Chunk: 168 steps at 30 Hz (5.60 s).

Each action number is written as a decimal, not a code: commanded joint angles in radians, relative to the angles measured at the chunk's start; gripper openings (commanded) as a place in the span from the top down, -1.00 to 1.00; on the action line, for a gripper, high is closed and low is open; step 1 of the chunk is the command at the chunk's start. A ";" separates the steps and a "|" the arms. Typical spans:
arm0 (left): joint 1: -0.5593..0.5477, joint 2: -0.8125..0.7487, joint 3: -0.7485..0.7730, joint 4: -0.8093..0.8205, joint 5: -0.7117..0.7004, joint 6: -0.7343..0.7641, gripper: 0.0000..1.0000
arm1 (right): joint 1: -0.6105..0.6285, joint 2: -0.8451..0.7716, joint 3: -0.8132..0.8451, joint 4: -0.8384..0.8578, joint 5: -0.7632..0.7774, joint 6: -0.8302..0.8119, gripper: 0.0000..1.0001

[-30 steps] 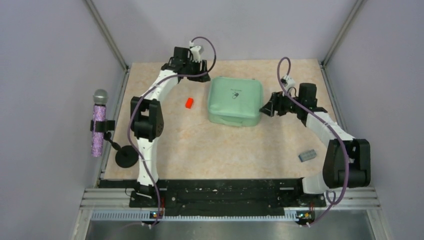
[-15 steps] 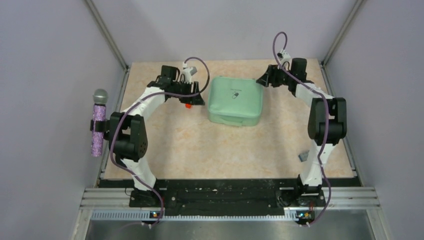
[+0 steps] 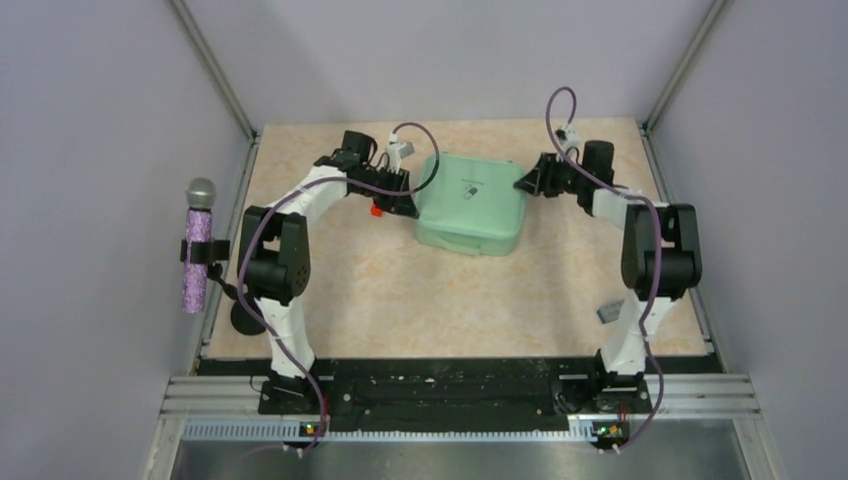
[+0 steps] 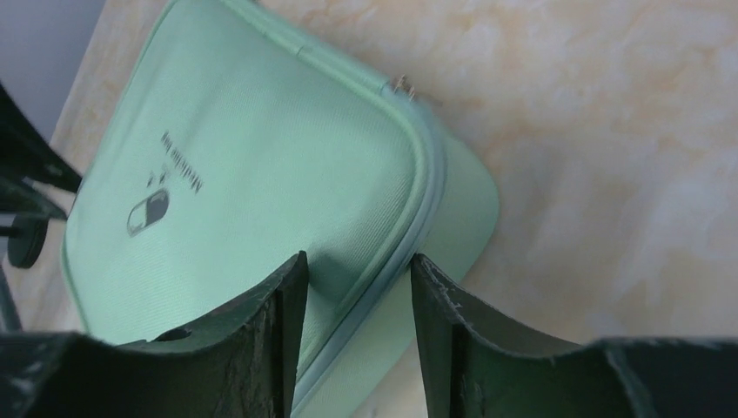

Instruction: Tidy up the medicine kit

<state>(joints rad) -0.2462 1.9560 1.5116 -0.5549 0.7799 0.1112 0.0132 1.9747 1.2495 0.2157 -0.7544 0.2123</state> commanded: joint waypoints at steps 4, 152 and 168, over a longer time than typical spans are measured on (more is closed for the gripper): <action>0.001 0.112 0.168 0.030 0.031 0.006 0.42 | 0.016 -0.255 -0.269 -0.014 -0.019 -0.029 0.12; 0.062 -0.057 0.191 -0.140 0.029 0.026 0.01 | 0.087 0.061 0.292 -1.312 -0.236 -1.663 0.20; 0.062 -0.052 0.222 -0.189 0.008 0.082 0.01 | 0.077 -0.016 0.239 -1.259 -0.217 -1.519 0.80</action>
<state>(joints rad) -0.1791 1.9484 1.6981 -0.7380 0.7803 0.1646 0.0910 2.0449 1.5120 -1.0721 -0.9443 -1.3712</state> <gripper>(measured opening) 0.496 0.136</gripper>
